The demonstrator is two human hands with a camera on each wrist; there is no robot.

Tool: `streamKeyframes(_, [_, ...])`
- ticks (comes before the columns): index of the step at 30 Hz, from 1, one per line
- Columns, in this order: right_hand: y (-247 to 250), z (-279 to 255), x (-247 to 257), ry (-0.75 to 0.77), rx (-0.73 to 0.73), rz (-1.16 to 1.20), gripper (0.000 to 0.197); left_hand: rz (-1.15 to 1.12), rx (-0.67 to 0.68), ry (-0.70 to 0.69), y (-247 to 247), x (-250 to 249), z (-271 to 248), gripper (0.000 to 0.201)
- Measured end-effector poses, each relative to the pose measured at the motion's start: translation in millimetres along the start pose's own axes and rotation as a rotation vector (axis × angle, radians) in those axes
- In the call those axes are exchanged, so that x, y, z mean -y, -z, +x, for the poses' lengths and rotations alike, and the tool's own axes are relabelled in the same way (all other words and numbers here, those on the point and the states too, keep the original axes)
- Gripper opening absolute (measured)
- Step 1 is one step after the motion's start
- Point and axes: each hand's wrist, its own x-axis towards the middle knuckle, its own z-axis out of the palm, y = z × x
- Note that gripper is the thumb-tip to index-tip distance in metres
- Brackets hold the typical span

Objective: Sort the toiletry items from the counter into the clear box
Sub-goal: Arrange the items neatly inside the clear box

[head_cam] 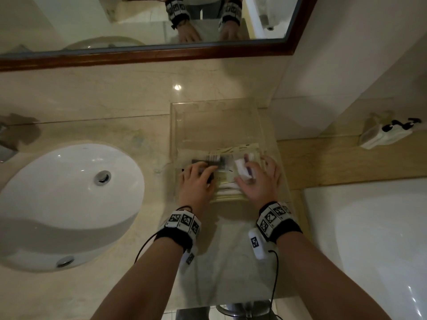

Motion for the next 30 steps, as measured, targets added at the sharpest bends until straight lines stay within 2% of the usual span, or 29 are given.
streamKeyframes(3, [0.1,4.7,0.1,0.01,-0.025,-0.042,0.038,-0.002,-0.046,0.006,0.8,1.1,6.6,0.033])
streamKeyframes(5, [-1.2,7.8,0.9,-0.019,-0.022,-0.058,0.04,0.006,-0.029,0.017,2.9,-0.3,12.8,0.034])
streamKeyframes(8, [-4.5,11.6,1.8,-0.043,-0.021,-0.1,0.039,0.027,-0.002,0.018,3.9,-4.8,19.2,0.056])
streamKeyframes(9, [-5.3,12.6,2.1,-0.051,-0.023,-0.103,0.038,0.033,-0.004,0.019,2.6,-6.1,20.9,0.055])
streamKeyframes(12, [-6.5,13.9,3.8,-0.059,-0.025,-0.093,0.036,0.071,-0.043,0.009,-3.4,-8.5,25.5,0.032])
streamKeyframes(16, [-5.6,8.1,1.2,-0.055,-0.026,-0.004,0.04,0.048,-0.114,0.013,-7.8,-17.3,29.9,0.028])
streamKeyframes(19, [-4.0,0.3,-3.1,-0.069,-0.037,0.096,0.04,-0.027,-0.107,0.031,-7.7,-18.2,32.0,0.027])
streamKeyframes(23, [-3.6,-2.5,-8.0,-0.148,-0.073,0.211,0.046,-0.041,-0.163,-0.038,-0.9,-6.4,23.3,0.028])
streamKeyframes(25, [-5.4,-3.4,-7.1,-0.167,-0.12,0.28,0.046,-0.086,-0.178,0.052,7.1,2.8,16.8,0.033])
streamKeyframes(28, [-8.0,-2.7,-4.2,-0.233,-0.114,0.376,0.043,-0.11,-0.213,0.377,5.2,27.3,9.9,0.039])
streamKeyframes(30, [-9.2,-0.8,-2.9,-0.279,-0.092,0.407,0.041,-0.23,-0.206,0.571,0.7,39.2,7.6,0.042])
